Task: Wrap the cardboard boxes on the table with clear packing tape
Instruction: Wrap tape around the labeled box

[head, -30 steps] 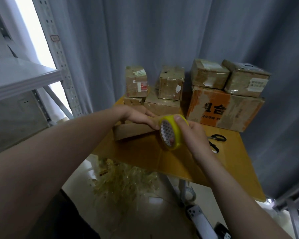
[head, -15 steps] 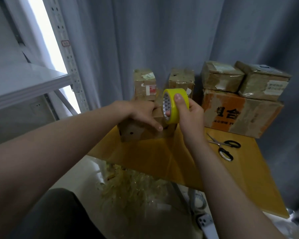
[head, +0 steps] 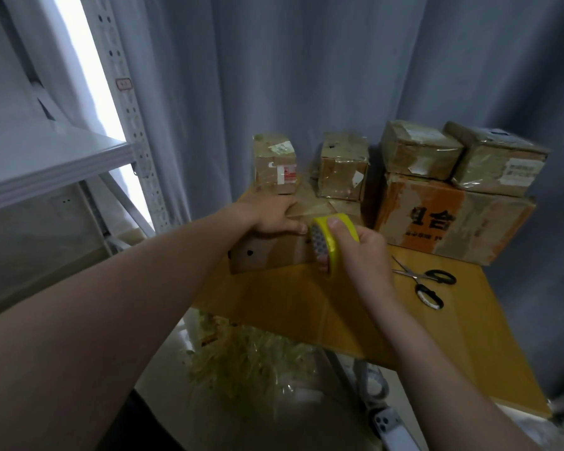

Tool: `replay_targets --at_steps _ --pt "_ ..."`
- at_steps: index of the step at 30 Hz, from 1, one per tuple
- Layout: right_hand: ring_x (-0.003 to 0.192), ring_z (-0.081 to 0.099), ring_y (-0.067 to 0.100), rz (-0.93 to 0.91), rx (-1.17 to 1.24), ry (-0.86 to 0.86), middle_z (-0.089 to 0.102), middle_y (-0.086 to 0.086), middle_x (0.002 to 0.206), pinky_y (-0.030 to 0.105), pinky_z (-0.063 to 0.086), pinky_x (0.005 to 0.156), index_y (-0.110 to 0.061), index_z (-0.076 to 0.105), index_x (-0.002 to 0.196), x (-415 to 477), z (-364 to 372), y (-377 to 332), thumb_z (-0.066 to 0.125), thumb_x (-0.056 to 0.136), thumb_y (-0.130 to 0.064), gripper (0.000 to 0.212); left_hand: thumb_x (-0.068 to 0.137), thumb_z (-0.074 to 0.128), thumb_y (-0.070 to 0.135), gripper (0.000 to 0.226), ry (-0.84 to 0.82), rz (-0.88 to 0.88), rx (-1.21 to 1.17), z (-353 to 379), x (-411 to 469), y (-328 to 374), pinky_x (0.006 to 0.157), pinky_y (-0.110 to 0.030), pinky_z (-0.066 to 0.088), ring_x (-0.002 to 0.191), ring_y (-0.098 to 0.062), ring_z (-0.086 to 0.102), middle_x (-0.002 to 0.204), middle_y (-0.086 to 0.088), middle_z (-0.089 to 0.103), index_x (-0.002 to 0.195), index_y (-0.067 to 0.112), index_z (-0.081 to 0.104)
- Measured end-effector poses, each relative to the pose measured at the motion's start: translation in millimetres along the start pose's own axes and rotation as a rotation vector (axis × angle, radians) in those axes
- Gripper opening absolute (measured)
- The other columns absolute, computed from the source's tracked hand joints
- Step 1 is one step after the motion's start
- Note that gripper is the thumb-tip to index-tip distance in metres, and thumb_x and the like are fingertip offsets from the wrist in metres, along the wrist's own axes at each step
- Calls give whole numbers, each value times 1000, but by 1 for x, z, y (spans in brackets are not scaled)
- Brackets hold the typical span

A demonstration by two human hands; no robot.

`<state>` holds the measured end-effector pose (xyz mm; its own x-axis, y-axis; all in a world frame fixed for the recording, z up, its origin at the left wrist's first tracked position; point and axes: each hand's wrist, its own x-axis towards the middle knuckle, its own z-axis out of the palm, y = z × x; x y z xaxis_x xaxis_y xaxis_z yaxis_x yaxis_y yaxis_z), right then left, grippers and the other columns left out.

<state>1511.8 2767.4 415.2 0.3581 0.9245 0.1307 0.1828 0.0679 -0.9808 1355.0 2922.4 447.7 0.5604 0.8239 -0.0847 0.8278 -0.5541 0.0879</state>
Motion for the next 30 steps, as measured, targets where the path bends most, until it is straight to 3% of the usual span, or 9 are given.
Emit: replay_targets --at_steps 6,10,14,18,22,24,25,27,30 --pt "57 73 22 159 -41 -109 77 12 74 30 60 53 -14 69 94 -6 -4 25 59 103 -43 32 93 56 71 83 -14 73 -21 1 -3 -3 101 -38 38 143 -32 43 167 -1 32 159 53 8" --pt "56 71 23 158 -18 -127 76 18 78 31 58 53 -11 70 99 -1 -1 22 59 103 -43 33 97 45 71 76 -17 119 45 3 -1 -6 104 -42 41 139 -33 45 160 -5 41 155 63 -3" --pt "53 69 20 169 19 -125 76 22 84 29 57 49 -9 68 101 2 1 22 60 103 -41 33 106 38 58 62 33 201 73 2 -9 -2 92 -37 33 130 -28 48 145 -5 48 156 62 3" --pt "54 69 20 188 34 -116 75 24 86 31 58 49 -4 69 105 4 4 24 62 102 -40 36 110 34 48 53 67 266 54 0 -14 -2 84 -30 29 111 -9 41 142 0 47 156 61 10" --pt "59 71 23 196 34 -121 76 20 86 40 61 58 -8 69 99 4 2 22 64 101 -41 33 111 36 42 50 58 287 -14 3 -14 -2 88 -29 33 131 -17 46 150 2 48 155 59 21" --pt "60 72 23 173 6 -98 77 16 80 45 62 63 -11 70 94 0 3 19 63 101 -41 32 111 39 38 49 3 301 -125 -3 -11 -5 98 -30 35 138 -19 43 157 3 45 154 56 26" --pt "61 72 21 124 -7 -64 77 12 76 43 62 63 -13 71 91 -2 4 16 63 101 -41 32 111 40 37 48 -39 290 -209 -9 -9 -7 107 -32 34 142 -20 41 161 3 41 153 56 28" --pt "57 69 10 -21 24 -11 74 0 66 28 57 57 -13 71 86 -6 1 3 60 103 -37 31 110 42 39 44 -109 233 -374 -25 -5 -9 119 -39 28 147 -21 35 166 2 33 150 58 34" --pt "54 66 2 -116 255 -49 71 -6 63 15 49 50 -1 70 101 -7 -8 -22 54 106 -20 25 109 46 35 39 -190 158 -645 -33 -7 -9 120 -39 29 143 -19 39 161 5 40 143 55 46"
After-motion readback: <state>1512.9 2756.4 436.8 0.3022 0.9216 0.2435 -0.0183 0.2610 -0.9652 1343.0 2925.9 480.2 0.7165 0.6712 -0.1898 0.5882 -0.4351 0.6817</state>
